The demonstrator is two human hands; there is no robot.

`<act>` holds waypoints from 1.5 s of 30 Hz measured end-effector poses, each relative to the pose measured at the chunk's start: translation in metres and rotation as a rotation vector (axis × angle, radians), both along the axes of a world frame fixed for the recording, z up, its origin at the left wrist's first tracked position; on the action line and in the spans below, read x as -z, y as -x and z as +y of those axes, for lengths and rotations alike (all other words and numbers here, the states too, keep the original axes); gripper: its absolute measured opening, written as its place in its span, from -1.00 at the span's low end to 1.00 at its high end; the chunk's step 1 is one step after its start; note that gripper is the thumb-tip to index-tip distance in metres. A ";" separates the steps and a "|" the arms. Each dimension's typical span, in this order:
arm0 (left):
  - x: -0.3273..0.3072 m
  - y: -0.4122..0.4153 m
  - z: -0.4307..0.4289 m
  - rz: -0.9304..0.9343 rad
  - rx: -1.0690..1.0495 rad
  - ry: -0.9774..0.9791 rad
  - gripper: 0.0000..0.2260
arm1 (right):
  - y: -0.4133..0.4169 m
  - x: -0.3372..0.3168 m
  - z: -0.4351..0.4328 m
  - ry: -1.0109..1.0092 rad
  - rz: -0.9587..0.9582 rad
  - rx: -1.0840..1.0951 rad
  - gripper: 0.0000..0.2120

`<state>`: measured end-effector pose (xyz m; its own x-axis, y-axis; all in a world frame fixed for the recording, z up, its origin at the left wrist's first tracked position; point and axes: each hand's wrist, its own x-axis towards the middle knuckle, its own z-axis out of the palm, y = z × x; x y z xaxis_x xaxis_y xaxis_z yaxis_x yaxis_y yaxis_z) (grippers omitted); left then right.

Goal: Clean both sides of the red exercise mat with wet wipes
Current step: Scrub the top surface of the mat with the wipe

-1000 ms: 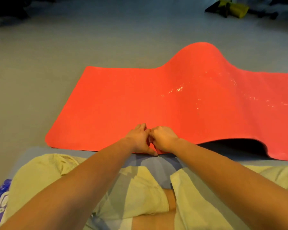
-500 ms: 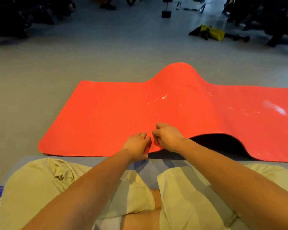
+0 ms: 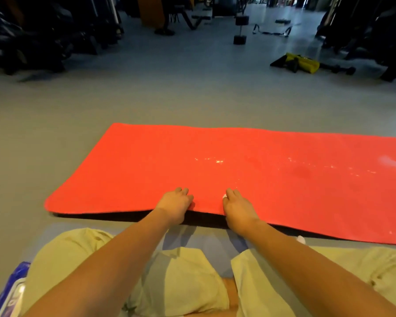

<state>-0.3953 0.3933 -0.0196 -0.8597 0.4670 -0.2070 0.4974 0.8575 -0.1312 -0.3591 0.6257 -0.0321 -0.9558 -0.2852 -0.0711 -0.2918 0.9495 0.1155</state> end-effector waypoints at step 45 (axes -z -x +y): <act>0.099 0.123 -0.037 0.007 -0.248 -0.525 -0.78 | 0.106 0.076 -0.068 0.535 0.044 -0.186 -0.87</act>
